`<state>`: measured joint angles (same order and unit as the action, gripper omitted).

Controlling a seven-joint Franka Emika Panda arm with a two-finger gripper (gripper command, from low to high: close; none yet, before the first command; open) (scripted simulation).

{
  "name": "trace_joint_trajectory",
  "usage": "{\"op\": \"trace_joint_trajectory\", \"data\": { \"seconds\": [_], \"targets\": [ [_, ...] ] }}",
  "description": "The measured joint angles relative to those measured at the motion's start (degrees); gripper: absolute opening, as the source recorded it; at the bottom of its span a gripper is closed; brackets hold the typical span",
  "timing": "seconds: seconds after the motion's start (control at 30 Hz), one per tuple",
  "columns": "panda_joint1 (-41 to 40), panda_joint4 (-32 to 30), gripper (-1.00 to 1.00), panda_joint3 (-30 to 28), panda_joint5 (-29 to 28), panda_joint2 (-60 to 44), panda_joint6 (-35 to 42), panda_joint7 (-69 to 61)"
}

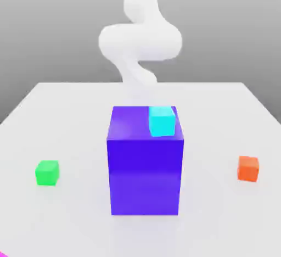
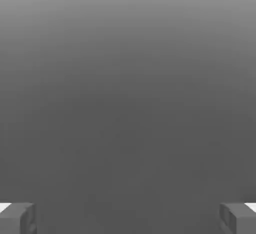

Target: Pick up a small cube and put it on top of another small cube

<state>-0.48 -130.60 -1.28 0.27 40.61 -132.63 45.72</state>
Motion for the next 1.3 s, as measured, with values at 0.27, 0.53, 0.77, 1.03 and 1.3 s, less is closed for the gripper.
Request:
{"op": "trace_joint_trajectory", "data": {
  "seconds": [0.27, 0.53, 0.77, 1.03, 1.3],
  "targets": [
    [-1.5, 3.8, 0.0, -4.6, 1.5, -16.9, -2.8, -0.9],
    [-3.7, 7.6, 0.0, -8.7, 4.7, -33.5, -5.5, -2.9],
    [-7.7, 10.9, 0.0, -10.4, 8.0, -48.2, -7.7, -5.1],
    [-12.3, 14.6, 0.0, -11.7, 10.8, -64.9, -10.4, -6.8],
    [-15.7, 18.0, -1.0, -10.1, 13.6, -78.8, -16.9, -8.6]
  ]
}}
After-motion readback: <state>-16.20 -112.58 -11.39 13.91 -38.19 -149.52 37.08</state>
